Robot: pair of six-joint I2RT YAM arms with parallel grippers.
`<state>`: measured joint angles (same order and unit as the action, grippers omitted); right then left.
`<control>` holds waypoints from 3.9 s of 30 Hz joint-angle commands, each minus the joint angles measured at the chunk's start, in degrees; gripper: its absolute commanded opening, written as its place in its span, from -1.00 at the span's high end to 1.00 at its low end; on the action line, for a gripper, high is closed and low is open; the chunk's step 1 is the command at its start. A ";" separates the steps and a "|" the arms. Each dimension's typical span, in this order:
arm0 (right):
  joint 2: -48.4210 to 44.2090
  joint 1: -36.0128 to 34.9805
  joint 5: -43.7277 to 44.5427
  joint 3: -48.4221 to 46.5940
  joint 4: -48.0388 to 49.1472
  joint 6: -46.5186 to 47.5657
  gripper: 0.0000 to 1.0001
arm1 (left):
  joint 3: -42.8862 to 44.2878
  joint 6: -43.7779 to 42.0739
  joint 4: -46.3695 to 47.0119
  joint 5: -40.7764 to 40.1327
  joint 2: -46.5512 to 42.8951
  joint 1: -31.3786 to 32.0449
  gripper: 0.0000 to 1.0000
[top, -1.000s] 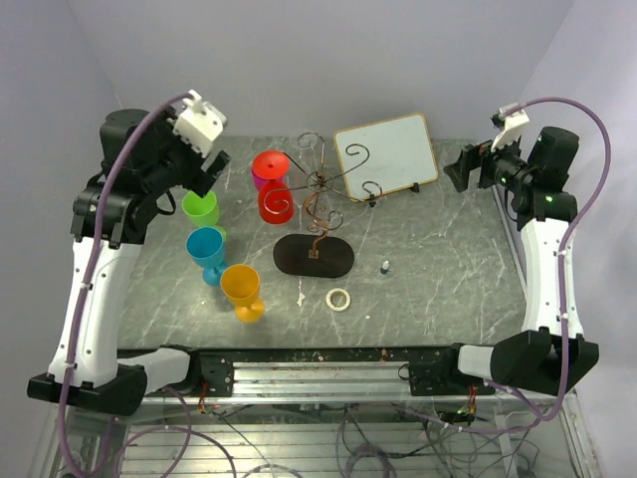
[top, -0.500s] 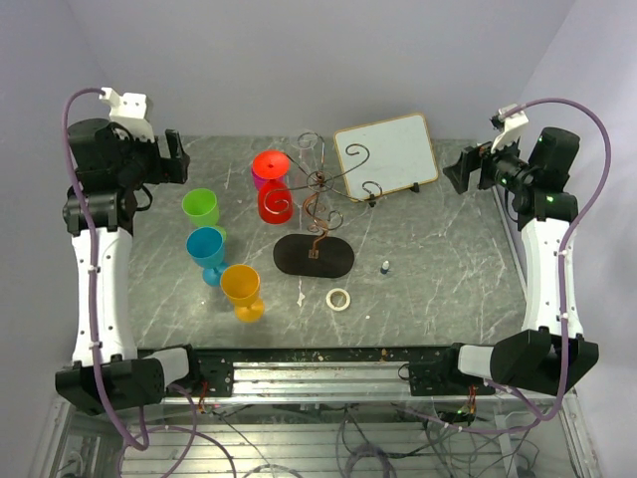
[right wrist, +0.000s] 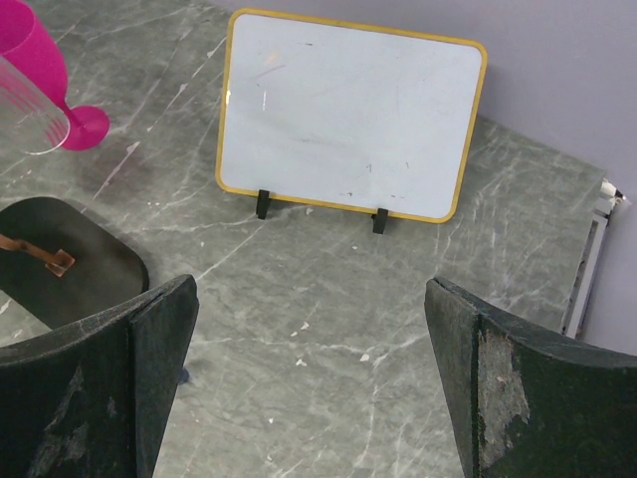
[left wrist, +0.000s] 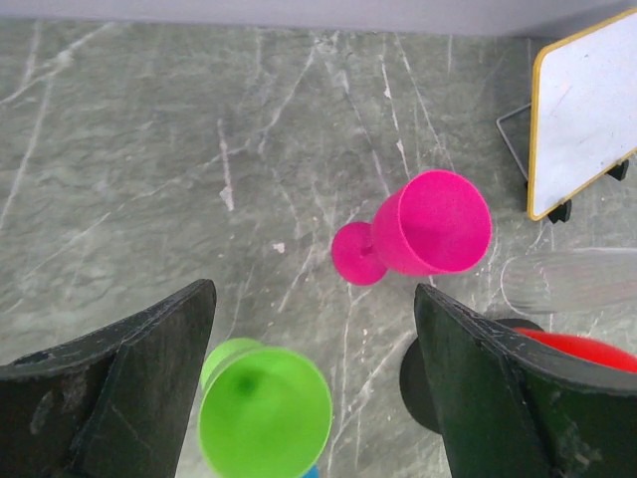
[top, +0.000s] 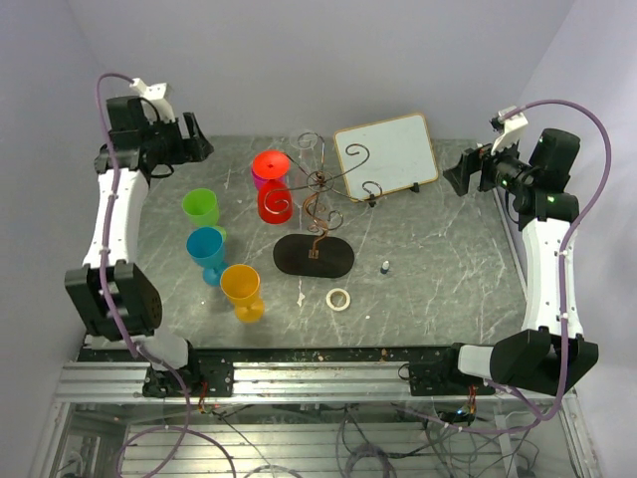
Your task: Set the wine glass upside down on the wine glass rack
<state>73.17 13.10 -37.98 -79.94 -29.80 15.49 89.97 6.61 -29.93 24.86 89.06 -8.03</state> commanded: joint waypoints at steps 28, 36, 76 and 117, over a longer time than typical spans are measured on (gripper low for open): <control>-1.99 1.79 -1.77 1.87 1.20 -0.77 -0.97 | 20.26 -4.08 -4.68 -9.42 26.82 16.91 -0.40; -1.94 2.18 -2.50 2.56 1.89 -1.22 -0.99 | 18.85 -8.41 -4.42 -14.22 26.83 19.26 -0.17; -3.81 3.07 -1.64 2.30 1.27 0.13 -1.00 | 16.08 -27.72 2.90 -36.48 9.09 20.03 0.86; 2.62 -0.86 -22.18 -13.33 24.02 -36.76 -0.78 | 18.20 36.83 27.36 12.26 -6.15 19.85 0.86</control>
<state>74.87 14.59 -52.14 -93.10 -20.73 -2.63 108.40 37.19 -8.38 31.77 82.17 11.73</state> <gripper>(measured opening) 0.902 0.073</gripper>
